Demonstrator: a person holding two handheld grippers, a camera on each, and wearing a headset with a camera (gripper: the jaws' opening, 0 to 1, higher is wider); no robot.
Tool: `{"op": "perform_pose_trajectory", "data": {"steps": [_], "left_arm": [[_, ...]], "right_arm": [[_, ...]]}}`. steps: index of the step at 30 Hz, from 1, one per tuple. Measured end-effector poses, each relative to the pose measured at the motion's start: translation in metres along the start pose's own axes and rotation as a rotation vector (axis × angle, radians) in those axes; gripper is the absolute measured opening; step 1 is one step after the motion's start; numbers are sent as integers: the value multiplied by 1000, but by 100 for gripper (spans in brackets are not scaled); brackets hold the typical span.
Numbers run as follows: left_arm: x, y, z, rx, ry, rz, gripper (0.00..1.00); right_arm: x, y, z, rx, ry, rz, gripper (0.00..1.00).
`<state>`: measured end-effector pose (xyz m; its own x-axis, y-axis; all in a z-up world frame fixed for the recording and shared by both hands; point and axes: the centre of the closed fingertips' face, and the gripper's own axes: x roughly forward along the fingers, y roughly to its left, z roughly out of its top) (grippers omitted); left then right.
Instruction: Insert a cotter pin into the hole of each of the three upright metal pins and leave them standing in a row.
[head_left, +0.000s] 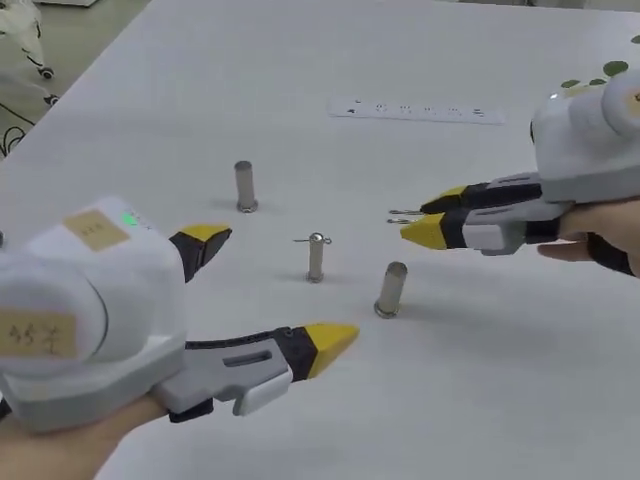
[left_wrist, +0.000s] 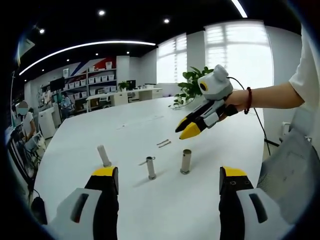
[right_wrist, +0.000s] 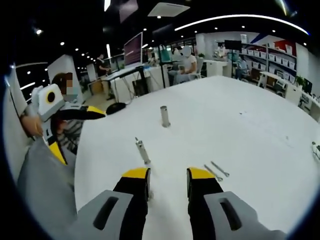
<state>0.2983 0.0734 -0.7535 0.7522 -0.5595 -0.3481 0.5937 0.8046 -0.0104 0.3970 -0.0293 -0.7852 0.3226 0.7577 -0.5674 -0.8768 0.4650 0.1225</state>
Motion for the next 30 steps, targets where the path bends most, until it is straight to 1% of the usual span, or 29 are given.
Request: {"op": "perform_pose_trajectory", "data": {"steps": [6, 9, 13, 15, 18, 23, 27, 28, 30], "left_arm": [[2, 2, -2, 0, 4, -2, 82], [4, 3, -5, -1, 11, -10, 81], [5, 2, -7, -3, 14, -15, 80], [6, 3, -8, 1, 13, -15, 79], [9, 4, -10, 3, 21, -11, 78], [10, 5, -11, 1, 19, -8, 78], [9, 7, -13, -5, 20, -3, 77], [9, 7, -14, -8, 22, 0, 77], [9, 7, -16, -13, 29, -1, 77]], "right_arm": [[11, -22, -12, -21, 53, -20, 30], [16, -30, -17, -26, 77, -27, 30], [23, -39, -21, -32, 93, -34, 29], [27, -46, -25, -43, 116, -49, 28], [34, -52, -28, -66, 138, -59, 28], [43, -61, -33, -76, 169, -72, 26], [47, -67, -35, -76, 184, -78, 25], [47, -70, -37, -88, 198, -83, 24], [48, -72, -38, -94, 203, -80, 22]]}}
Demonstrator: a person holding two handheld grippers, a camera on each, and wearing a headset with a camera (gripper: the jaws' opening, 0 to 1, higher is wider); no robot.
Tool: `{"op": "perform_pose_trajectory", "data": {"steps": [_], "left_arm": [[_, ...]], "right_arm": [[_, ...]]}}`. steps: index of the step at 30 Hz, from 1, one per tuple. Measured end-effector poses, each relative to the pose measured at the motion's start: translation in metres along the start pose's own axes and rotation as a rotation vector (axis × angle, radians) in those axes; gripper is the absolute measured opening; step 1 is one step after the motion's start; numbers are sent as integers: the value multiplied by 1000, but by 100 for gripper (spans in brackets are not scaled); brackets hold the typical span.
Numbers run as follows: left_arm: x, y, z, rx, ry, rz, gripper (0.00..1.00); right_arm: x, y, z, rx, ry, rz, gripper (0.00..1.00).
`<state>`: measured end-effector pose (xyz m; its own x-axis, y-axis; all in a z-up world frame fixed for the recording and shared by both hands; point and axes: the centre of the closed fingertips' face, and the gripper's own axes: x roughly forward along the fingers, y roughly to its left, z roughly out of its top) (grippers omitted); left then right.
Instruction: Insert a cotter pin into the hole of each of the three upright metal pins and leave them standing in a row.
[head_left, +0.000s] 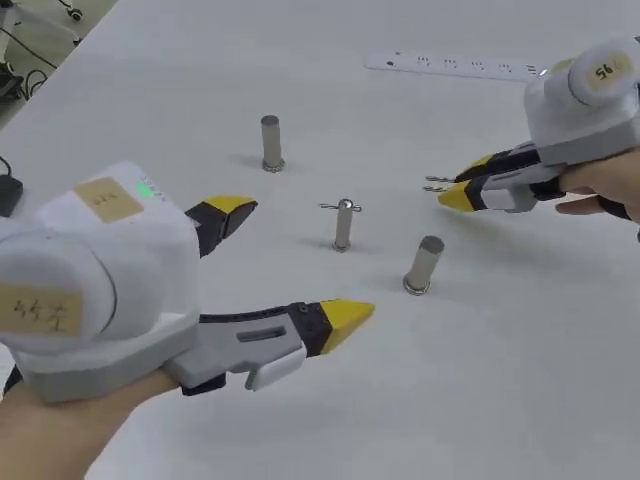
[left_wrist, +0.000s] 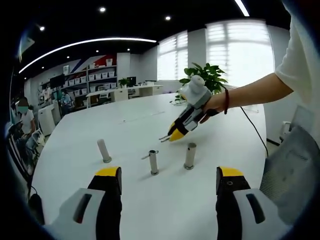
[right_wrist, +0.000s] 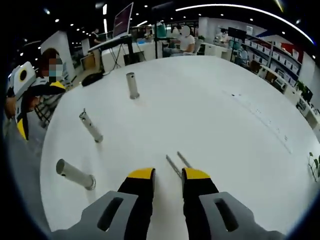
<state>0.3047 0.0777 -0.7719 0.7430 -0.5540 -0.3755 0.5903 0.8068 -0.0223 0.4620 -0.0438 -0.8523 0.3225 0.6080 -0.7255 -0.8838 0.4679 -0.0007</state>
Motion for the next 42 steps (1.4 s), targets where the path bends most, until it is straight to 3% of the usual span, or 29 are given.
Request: {"op": "perform_pose_trajectory", "data": {"steps": [9, 14, 25, 30, 35, 42], "left_arm": [[-1, 1, -1, -8, -1, 6, 76], [-1, 1, -2, -9, 0, 5, 75], [-2, 1, -1, -11, -1, 4, 75], [-2, 1, -2, -8, 5, 2, 75], [-2, 1, -3, -4, 9, 2, 75], [-4, 0, -1, 6, 13, 0, 74]], "right_arm": [[3, -8, -8, -34, 56, -7, 17], [3, -11, -10, -101, 94, -13, 14], [3, -10, -11, -143, 167, 39, 11], [4, -6, -11, -199, 217, 67, 8], [5, -7, -12, -227, 264, 61, 5], [6, -11, -13, -272, 287, 36, 3]]}}
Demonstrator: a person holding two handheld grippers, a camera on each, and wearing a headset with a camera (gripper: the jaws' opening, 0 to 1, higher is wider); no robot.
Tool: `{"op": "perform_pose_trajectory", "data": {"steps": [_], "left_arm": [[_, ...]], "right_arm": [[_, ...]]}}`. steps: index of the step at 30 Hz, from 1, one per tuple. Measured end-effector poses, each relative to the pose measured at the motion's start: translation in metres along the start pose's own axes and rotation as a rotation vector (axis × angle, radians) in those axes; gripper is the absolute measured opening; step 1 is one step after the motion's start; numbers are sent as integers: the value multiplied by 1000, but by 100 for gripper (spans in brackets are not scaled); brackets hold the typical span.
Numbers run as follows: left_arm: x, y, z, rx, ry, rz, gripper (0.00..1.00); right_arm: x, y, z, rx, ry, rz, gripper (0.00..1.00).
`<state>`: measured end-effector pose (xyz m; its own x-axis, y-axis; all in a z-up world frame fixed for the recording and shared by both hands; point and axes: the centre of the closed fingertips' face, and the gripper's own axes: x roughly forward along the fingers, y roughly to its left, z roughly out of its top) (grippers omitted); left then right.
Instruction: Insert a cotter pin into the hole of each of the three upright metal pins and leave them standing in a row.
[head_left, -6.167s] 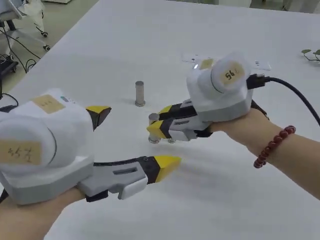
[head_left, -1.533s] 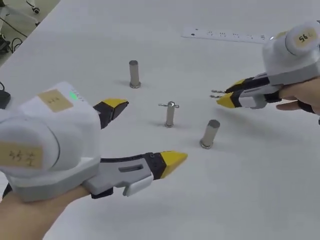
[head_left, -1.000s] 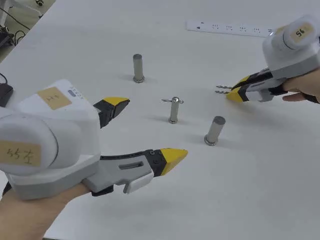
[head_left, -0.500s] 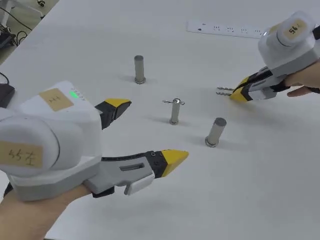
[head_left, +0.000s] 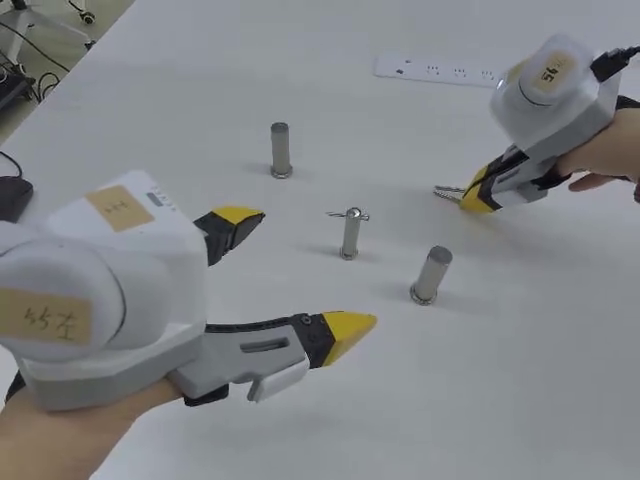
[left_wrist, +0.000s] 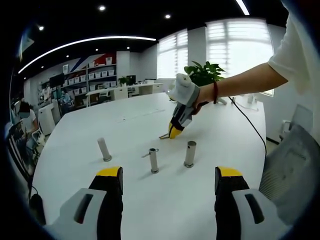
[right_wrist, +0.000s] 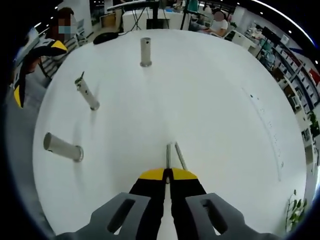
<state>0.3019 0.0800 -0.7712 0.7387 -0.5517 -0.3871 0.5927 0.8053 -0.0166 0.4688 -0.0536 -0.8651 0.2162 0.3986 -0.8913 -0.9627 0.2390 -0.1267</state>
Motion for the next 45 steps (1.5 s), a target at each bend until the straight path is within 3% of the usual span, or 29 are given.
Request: {"op": "perform_pose_trajectory", "data": {"steps": [15, 23, 31, 45], "left_arm": [[-3, -5, 2, 10, 6, -12, 71], [-5, -9, 7, -2, -5, -28, 68], [-7, -15, 15, -23, -16, -53, 63], [-6, -29, 25, -57, -12, -114, 56]], "right_arm": [[-13, -10, 0, -18, -36, -78, 2], [-35, -4, 6, -32, -87, -121, 2], [-63, 22, 19, -56, -151, -161, 2], [-97, 75, 45, -139, -234, -154, 2]]}}
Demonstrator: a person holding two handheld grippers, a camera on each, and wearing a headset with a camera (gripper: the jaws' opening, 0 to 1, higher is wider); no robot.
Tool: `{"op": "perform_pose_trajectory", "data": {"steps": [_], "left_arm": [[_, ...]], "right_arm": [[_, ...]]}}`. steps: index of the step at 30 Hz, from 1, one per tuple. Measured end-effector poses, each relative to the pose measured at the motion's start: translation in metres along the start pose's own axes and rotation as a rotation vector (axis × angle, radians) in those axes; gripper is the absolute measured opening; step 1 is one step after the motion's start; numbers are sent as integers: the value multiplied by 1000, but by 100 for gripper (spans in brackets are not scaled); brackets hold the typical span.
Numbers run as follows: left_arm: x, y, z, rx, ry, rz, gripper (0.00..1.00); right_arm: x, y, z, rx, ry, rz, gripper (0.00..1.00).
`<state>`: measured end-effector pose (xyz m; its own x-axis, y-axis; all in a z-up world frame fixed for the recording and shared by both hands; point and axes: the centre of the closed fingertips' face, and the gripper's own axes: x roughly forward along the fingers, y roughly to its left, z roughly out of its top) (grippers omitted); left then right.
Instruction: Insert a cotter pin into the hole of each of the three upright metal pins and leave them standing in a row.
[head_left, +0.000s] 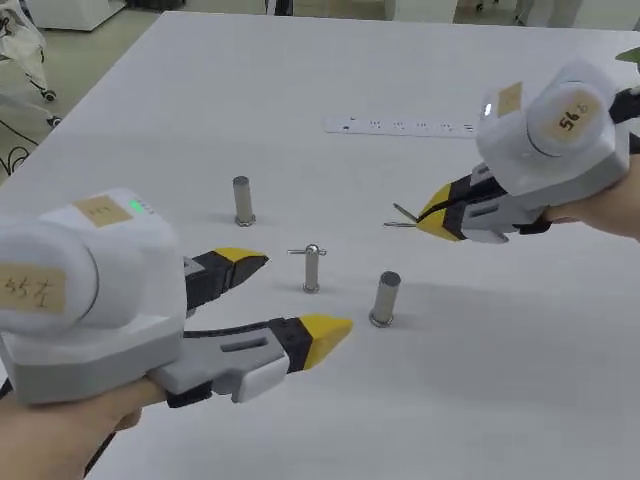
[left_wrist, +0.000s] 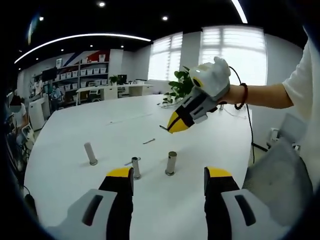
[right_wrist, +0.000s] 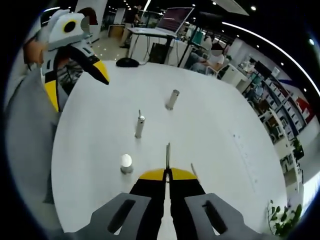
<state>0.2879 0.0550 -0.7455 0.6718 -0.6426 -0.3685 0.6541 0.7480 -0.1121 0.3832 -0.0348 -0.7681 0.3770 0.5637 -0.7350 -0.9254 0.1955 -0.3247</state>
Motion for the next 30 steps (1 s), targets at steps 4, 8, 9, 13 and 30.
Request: {"op": "perform_pose_trajectory", "data": {"steps": [4, 8, 9, 13, 30], "left_arm": [[2, -3, 1, -24, 2, -16, 53], [3, -6, 3, -62, -4, -31, 52], [3, -6, 3, -69, -2, -33, 51], [5, -9, 4, -109, -6, -47, 50], [11, -18, 8, -382, -17, -120, 33]], "right_arm": [[-3, 8, 7, -19, -20, 9, 2], [-6, 21, 16, -46, -34, 18, 2], [-5, 20, 16, -53, -36, 22, 2], [-7, 31, 24, -69, -53, 32, 2], [-11, 80, 49, -154, -106, 105, 2]]}}
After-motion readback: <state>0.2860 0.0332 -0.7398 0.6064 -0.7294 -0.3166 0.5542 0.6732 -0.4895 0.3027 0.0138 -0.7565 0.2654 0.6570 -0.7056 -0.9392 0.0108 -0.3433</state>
